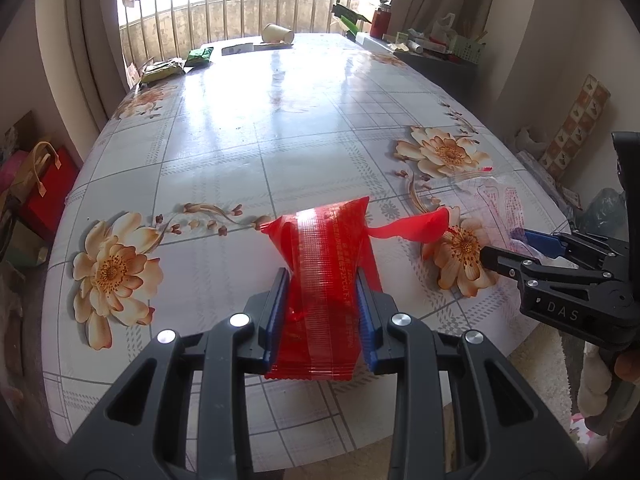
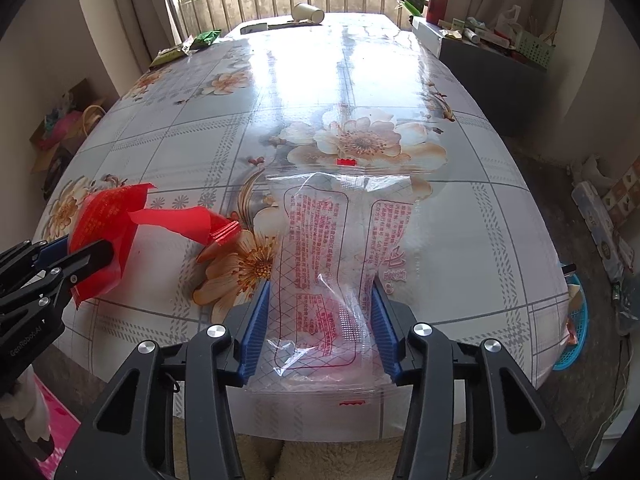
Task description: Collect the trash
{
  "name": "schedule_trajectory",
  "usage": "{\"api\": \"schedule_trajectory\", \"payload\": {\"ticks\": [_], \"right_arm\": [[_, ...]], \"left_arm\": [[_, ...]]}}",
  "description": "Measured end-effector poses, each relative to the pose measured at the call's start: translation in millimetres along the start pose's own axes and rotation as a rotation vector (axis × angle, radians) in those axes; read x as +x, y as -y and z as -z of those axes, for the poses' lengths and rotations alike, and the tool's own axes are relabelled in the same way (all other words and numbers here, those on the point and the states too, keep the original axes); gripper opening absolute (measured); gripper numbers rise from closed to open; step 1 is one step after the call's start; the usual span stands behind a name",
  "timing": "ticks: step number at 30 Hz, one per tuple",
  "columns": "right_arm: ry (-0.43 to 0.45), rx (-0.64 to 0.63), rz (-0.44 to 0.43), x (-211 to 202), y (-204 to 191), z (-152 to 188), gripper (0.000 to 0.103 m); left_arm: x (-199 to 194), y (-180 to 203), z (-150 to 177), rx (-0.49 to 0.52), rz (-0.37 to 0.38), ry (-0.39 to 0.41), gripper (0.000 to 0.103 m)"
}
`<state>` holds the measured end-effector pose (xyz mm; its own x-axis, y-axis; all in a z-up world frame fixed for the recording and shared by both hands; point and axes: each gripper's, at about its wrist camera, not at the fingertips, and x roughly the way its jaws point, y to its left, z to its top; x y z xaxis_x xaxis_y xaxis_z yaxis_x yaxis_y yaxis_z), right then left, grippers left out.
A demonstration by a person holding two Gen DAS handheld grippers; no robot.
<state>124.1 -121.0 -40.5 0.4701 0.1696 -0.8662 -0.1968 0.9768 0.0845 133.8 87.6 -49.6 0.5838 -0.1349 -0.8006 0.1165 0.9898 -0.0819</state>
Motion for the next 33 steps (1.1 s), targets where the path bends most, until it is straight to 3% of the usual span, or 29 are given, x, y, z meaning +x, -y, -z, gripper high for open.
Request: {"api": "schedule_trajectory", "payload": {"ticks": [20, 33], "right_arm": [[0.086, 0.090, -0.109, -36.1, 26.1, 1.9, 0.043], [0.181, 0.249, -0.119, -80.5, 85.4, 28.9, 0.043]], "left_arm": [[-21.3, 13.1, -6.4, 0.027, -0.002, 0.031, 0.030], [-46.2, 51.8, -12.8, 0.116, 0.057, 0.072, 0.030]]}}
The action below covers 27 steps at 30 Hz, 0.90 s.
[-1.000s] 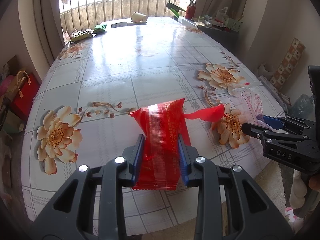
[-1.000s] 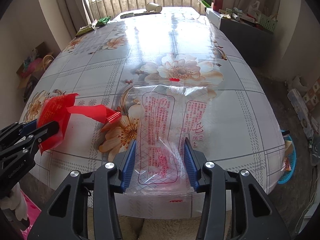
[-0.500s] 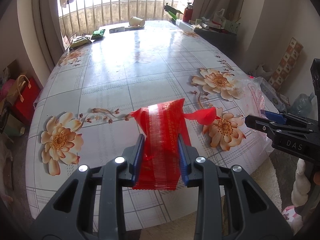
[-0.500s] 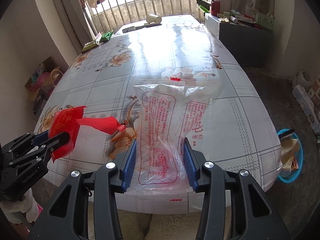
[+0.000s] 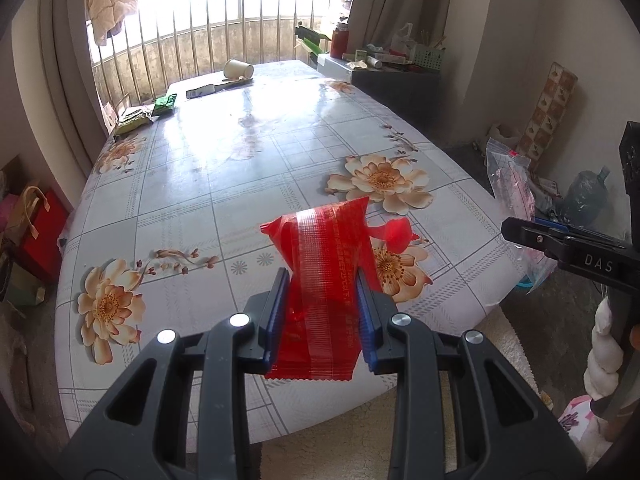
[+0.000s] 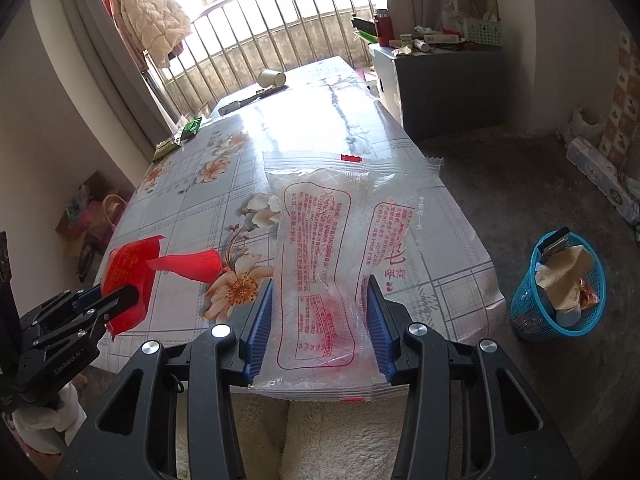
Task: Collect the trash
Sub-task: 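Carry the red wrapper and clear bag over the blue wastebasket with both tools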
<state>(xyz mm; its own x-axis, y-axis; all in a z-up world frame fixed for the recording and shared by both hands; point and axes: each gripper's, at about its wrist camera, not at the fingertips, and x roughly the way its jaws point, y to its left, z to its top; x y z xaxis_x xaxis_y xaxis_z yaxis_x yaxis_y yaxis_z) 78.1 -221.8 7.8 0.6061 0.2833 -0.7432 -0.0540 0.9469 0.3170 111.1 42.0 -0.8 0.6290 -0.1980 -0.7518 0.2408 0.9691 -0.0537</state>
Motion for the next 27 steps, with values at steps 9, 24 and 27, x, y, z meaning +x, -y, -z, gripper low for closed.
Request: {"api": "schedule_trajectory", "payload": {"ticks": [9, 24, 27], "right_arm": [[0.066, 0.129, 0.004, -30.9, 56.3, 7.7, 0.043], [0.172, 0.364, 0.105, -91.2, 174.8, 50.5, 0.043], [0.196, 0.403, 0.117, -98.8, 194.4, 55.2, 0.043]], "left_arm": [[-9.1, 32.0, -12.3, 0.045, 0.045, 0.005, 0.030], [6.6, 148.1, -34.8, 0.196, 0.246, -0.043, 0.030], [11.0, 170.1, -38.8, 0.223, 0.277, -0.056, 0.030]]}}
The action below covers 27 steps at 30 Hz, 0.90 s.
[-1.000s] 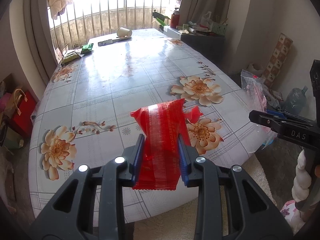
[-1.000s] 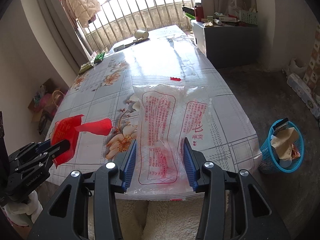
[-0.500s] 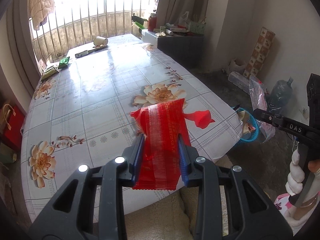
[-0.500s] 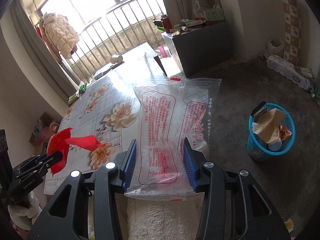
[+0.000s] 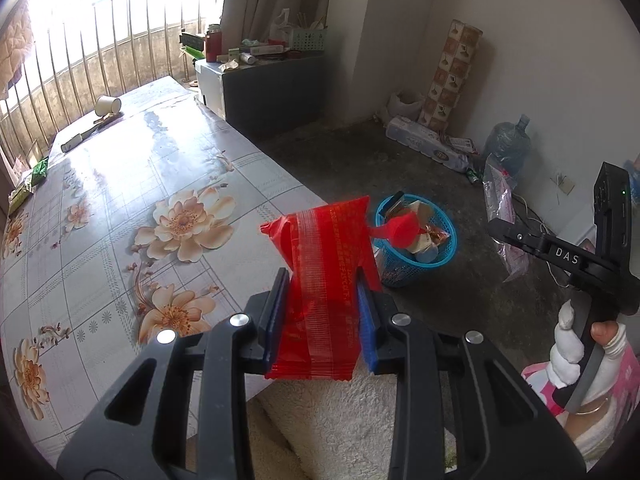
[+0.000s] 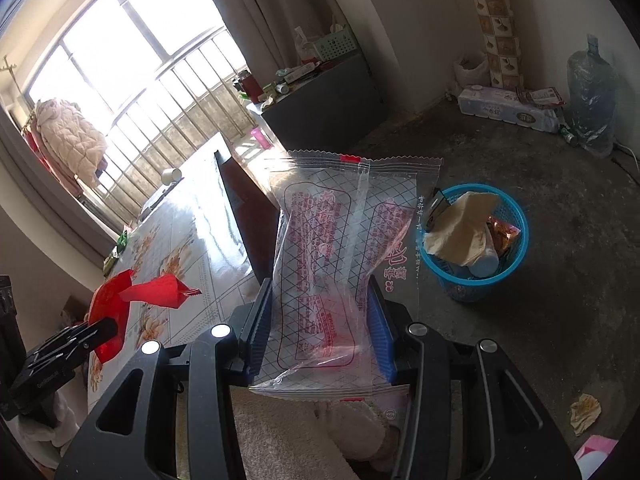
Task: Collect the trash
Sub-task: 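Carry the red wrapper and clear bag over the blue wastebasket with both tools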
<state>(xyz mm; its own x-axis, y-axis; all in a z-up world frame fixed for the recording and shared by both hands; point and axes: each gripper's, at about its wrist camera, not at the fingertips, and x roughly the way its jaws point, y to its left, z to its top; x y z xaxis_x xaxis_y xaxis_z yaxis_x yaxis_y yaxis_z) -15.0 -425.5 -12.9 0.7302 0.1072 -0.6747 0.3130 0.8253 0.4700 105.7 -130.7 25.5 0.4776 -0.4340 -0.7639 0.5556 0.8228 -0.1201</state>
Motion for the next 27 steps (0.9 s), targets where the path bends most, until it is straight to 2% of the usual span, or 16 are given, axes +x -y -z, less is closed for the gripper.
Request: {"api": "schedule_trajectory", "payload": {"ticks": [7, 15, 27], "right_arm": [[0.028, 0.073, 0.024, -6.9, 38.4, -2.8, 0.043], [0.045, 0.165, 0.051, -10.0, 81.1, -4.1, 0.044], [0.043, 0.295, 0.097, -5.2, 138.6, -0.4, 0.044]], "left_arm": [[26.5, 38.9, -20.4, 0.053, 0.067, -0.040, 0.030], [69.2, 80.6, -40.4, 0.102, 0.152, -0.124, 0.030], [145.6, 134.8, -62.4, 0.105, 0.241, -0.252, 0.030]]}}
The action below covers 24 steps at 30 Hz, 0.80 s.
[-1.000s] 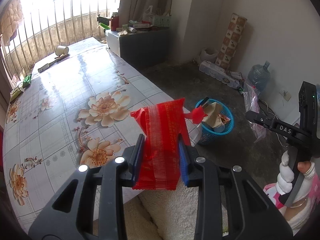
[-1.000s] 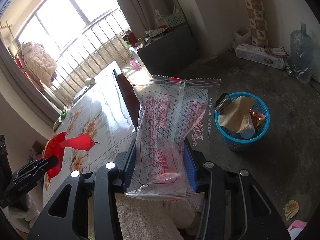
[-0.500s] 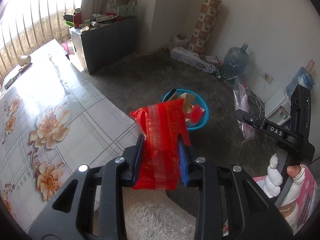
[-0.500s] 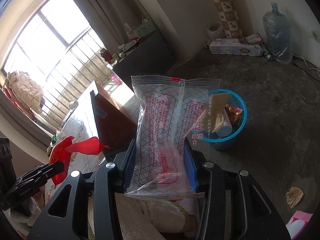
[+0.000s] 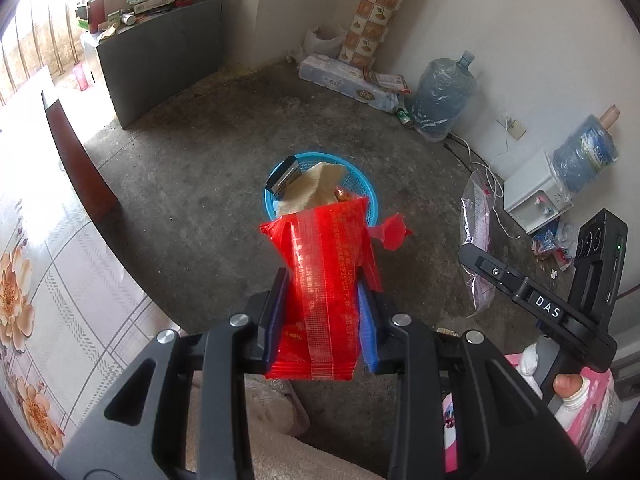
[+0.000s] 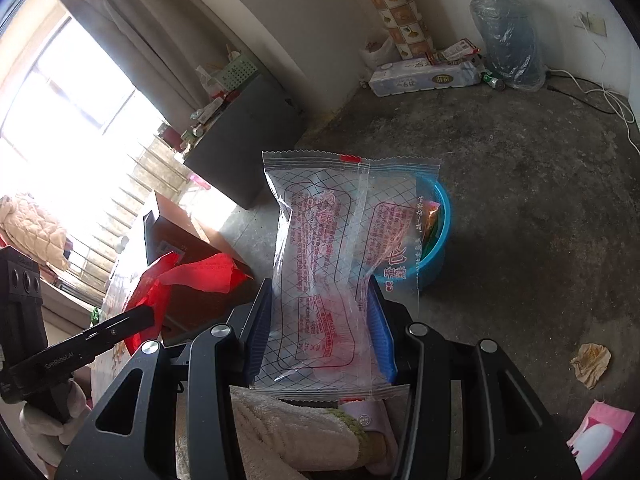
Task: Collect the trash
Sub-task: 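Carry the red wrapper and clear bag over the blue wastebasket with both tools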
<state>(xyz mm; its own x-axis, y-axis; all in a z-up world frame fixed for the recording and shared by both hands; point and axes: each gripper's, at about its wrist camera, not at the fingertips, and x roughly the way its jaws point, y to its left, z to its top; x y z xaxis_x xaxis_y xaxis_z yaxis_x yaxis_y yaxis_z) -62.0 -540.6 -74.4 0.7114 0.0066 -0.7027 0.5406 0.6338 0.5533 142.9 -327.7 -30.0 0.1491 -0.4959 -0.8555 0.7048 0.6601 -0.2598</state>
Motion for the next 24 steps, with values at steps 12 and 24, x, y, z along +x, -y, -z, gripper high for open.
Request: {"api": "schedule_trajectory", "payload": {"ticks": [12, 24], "right_arm": [[-0.090, 0.089, 0.049, 43.9, 36.9, -3.2, 0.044], [-0.172, 0.128, 0.082, 102.6, 60.7, -31.0, 0.044]], "left_arm": [[97.0, 13.7, -25.4, -0.050, 0.068, -0.120, 0.030], [170.4, 10.1, -33.6, -0.096, 0.084, -0.156, 0.030]]}}
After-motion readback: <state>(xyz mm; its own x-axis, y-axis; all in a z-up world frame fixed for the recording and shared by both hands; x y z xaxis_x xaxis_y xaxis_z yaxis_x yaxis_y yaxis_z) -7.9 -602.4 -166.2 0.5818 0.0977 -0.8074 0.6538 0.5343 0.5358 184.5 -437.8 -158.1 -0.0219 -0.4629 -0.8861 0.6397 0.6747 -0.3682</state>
